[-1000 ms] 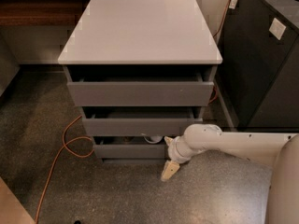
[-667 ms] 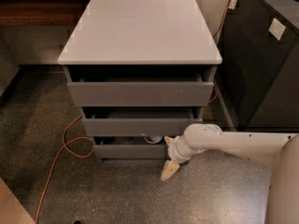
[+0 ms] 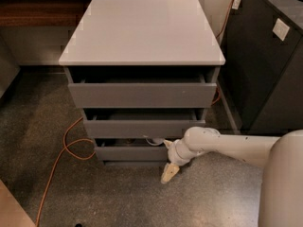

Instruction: Pick rxbar blueberry from bottom drawer and place on counter

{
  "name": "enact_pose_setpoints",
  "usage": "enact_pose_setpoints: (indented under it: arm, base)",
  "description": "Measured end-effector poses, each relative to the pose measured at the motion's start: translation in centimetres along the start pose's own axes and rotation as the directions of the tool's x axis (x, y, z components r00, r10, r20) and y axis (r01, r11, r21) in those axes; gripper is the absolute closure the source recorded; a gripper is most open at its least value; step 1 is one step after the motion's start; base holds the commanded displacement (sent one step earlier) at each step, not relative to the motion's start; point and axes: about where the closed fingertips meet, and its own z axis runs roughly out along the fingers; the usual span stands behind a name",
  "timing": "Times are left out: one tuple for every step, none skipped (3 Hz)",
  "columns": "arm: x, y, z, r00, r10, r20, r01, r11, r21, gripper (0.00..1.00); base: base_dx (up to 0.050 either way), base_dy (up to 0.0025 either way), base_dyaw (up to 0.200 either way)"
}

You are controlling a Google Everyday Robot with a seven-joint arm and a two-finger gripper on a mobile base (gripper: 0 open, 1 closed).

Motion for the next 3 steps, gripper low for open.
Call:
enact_pose_setpoints:
  arm:
    - [0.9,-0.4,2.9,1.000,-0.016,0.020,0.016,0.9998,-0.010,0.00]
    - [2.0,-0.3,5.7,0.999,-0.023,0.025,0.024,0.9994,-0.025,0.00]
    - [3.1,-0.3,8.3,0.999,-0.035,0.017,0.035,0.9984,-0.044,0.00]
  base:
    - [0.000,0.00000,0.000]
    - [0.000,0.00000,0.000]
    - [0.000,0.00000,0.000]
